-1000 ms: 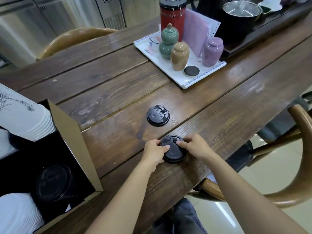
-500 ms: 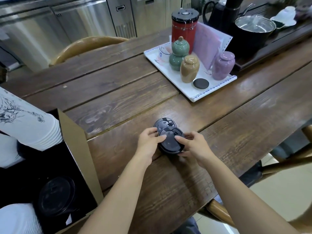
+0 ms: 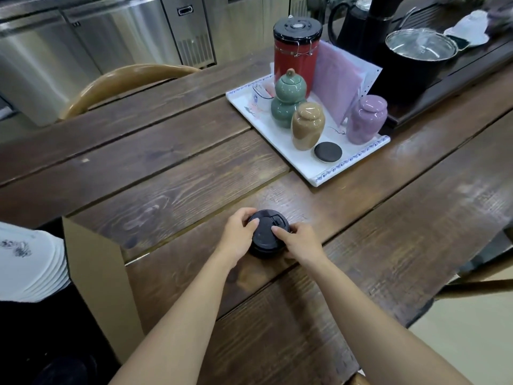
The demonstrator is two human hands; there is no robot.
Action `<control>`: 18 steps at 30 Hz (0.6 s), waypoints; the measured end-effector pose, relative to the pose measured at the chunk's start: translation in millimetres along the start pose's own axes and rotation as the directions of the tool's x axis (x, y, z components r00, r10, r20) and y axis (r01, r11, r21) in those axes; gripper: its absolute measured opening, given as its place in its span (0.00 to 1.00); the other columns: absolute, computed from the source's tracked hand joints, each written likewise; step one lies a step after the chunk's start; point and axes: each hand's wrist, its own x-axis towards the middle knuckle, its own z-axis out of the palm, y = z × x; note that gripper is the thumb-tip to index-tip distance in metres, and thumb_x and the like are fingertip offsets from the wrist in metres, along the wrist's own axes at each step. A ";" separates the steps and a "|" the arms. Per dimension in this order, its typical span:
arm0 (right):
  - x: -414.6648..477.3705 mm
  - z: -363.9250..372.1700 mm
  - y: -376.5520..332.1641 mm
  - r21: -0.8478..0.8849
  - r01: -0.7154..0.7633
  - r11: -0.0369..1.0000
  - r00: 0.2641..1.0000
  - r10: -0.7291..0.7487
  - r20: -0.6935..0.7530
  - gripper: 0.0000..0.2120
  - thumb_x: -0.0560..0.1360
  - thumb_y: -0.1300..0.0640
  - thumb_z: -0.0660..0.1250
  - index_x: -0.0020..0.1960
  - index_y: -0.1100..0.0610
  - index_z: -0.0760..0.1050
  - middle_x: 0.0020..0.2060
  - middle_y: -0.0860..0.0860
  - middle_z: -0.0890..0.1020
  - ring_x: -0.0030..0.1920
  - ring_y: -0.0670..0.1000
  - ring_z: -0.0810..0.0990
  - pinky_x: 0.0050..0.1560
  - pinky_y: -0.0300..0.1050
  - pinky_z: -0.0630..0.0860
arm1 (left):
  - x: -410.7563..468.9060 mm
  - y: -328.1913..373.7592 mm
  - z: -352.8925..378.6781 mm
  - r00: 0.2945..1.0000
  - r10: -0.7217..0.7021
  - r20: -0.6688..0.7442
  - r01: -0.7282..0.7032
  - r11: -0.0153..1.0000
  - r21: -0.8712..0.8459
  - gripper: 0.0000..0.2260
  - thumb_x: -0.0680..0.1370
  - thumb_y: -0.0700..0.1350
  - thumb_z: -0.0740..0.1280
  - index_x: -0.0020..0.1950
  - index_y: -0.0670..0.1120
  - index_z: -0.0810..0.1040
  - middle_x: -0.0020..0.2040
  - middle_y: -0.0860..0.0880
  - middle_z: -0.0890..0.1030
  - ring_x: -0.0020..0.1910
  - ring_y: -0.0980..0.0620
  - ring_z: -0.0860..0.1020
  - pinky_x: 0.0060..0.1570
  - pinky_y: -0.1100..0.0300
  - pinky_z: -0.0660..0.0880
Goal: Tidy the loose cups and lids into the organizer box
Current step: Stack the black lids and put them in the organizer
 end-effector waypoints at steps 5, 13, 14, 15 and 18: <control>14.3 8.0 11.1 -0.041 -0.016 0.999 1.000 0.015 -0.021 0.18 0.71 0.45 0.68 0.43 0.62 0.79 0.39 0.57 0.82 0.39 0.56 0.80 0.39 0.48 0.72 | 12.3 -3.6 5.8 1.000 -0.013 0.008 0.010 0.973 0.230 0.15 0.80 0.45 0.59 0.66 0.44 0.72 0.65 0.45 0.76 0.63 0.48 0.74 0.60 0.57 0.69; 25.7 9.8 9.1 -0.172 -0.069 0.983 0.994 0.082 0.069 0.38 0.46 0.31 0.71 0.45 0.59 0.77 0.47 0.58 0.80 0.48 0.56 0.80 0.38 0.47 0.74 | 16.1 1.6 5.5 0.964 -0.264 -0.024 0.262 0.939 0.223 0.19 0.79 0.52 0.60 0.65 0.42 0.71 0.64 0.42 0.72 0.60 0.40 0.74 0.55 0.43 0.77; 24.4 10.0 6.6 -0.155 -0.062 0.986 0.994 0.075 0.083 0.38 0.47 0.33 0.73 0.46 0.59 0.76 0.47 0.57 0.81 0.47 0.56 0.80 0.38 0.49 0.76 | 14.3 1.3 4.4 0.955 -0.295 -0.021 0.295 0.943 0.152 0.18 0.79 0.51 0.60 0.65 0.43 0.71 0.64 0.42 0.72 0.59 0.41 0.74 0.52 0.44 0.79; 22.4 10.1 3.5 -0.129 -0.053 0.990 0.994 0.064 0.088 0.36 0.49 0.37 0.76 0.48 0.59 0.74 0.47 0.57 0.81 0.47 0.55 0.80 0.40 0.50 0.78 | 11.9 1.5 2.9 0.947 -0.321 -0.017 0.322 0.944 0.078 0.17 0.79 0.50 0.60 0.65 0.43 0.71 0.64 0.43 0.73 0.58 0.42 0.75 0.48 0.47 0.80; 17.0 9.7 -5.7 -0.044 -0.030 0.999 0.994 0.034 0.103 0.28 0.60 0.51 0.79 0.51 0.57 0.67 0.50 0.55 0.77 0.51 0.55 0.78 0.47 0.49 0.77 | 7.6 -1.1 -2.5 0.923 -0.383 0.023 0.383 0.914 -0.132 0.16 0.80 0.49 0.60 0.65 0.44 0.72 0.63 0.44 0.75 0.54 0.46 0.75 0.46 0.50 0.79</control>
